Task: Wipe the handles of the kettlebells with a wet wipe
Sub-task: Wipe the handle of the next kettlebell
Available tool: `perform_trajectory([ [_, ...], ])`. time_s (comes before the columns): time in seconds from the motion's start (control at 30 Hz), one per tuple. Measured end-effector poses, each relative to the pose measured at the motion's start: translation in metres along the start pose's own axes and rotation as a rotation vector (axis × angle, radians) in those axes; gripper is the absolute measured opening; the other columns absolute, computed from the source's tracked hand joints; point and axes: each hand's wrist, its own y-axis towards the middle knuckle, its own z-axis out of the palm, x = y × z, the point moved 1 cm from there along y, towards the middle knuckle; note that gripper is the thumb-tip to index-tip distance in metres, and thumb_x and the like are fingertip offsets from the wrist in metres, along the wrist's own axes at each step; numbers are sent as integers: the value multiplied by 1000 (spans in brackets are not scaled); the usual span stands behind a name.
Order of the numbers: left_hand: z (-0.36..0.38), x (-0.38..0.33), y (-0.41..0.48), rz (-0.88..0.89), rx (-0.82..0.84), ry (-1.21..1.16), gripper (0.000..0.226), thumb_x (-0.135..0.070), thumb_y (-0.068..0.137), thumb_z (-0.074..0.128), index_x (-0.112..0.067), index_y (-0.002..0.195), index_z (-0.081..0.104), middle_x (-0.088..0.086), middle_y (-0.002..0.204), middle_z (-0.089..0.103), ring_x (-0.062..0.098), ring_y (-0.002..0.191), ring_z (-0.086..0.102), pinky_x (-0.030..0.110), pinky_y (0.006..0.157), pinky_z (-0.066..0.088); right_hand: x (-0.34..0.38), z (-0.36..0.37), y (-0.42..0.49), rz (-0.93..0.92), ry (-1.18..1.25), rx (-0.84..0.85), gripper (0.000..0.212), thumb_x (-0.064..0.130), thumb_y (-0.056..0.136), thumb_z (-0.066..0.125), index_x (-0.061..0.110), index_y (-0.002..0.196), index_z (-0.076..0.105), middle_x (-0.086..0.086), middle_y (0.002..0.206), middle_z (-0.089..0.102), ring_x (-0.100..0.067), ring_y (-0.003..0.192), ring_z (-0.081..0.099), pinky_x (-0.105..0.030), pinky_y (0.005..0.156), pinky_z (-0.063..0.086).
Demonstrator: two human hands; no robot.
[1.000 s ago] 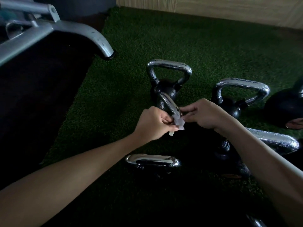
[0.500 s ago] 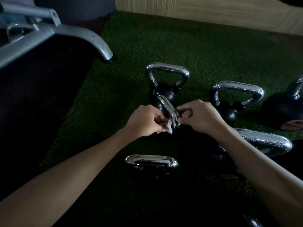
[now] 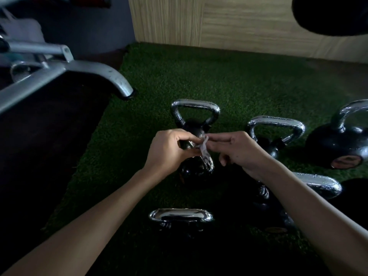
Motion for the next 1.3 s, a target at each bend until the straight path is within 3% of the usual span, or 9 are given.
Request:
perform_trajectory([
  [0.2,9,-9,5,4,-6,29,34,-49,65,92,-34,89,74,-22,85,74,-5,78,68,19,64,46,-5,-5,1,5,39,-147,15,26,81,84,18,95,83,5,77,78,-12,44,46,-21,49,38],
  [0.33,12,-1,7,-173,7,42,57,-44,61,96,-36,107,63,-22,101,70,-14,75,59,18,68,43,-2,-13,2,1,-50,-270,11,26,82,85,20,91,83,9,71,77,-8,40,46,-17,46,39],
  [0.47,24,12,10,-414,30,165,92,-64,63,86,-39,144,49,-15,142,52,10,121,57,36,97,51,-4,-32,10,-8,-134,-399,15,29,79,87,24,92,82,9,74,77,5,43,54,-13,48,42],
  [0.57,31,15,18,-513,171,234,112,-71,61,83,-32,155,37,-8,156,44,19,142,43,44,113,41,-7,-37,17,-31,-245,-411,13,31,78,88,28,90,82,9,79,78,5,62,66,-17,57,47],
  [0.73,27,27,13,-564,183,221,106,-77,57,80,-37,149,45,-7,138,62,19,126,59,44,103,51,-12,-28,30,-66,-370,-384,13,28,78,87,27,91,83,7,77,78,2,74,70,-4,56,45],
  [0.83,21,36,4,-587,160,160,105,-79,53,78,-43,145,46,-7,122,68,15,110,66,41,95,55,-19,-20,43,-24,-391,-373,10,29,79,86,27,89,83,7,76,78,-4,78,73,-19,69,56],
  [0.9,14,45,-6,-564,154,58,98,-71,60,83,-43,146,47,-12,115,65,6,100,65,26,84,54,-25,-13,52,10,-431,-370,9,31,77,86,29,86,83,8,75,77,-8,79,73,-29,73,60],
  [1.0,3,57,-20,-496,174,-34,92,-62,68,84,-41,149,45,-24,132,53,-4,106,60,13,77,46,-31,3,68,28,-475,-337,7,34,73,85,31,77,80,8,76,75,-11,80,72,-32,72,61],
  [1.3,-16,86,-39,-449,209,-183,91,-53,72,83,-39,152,42,-24,143,53,-9,114,59,23,85,47,-50,60,101,55,-489,-209,18,37,68,86,34,65,69,9,76,73,-9,79,70,-29,71,60],
])
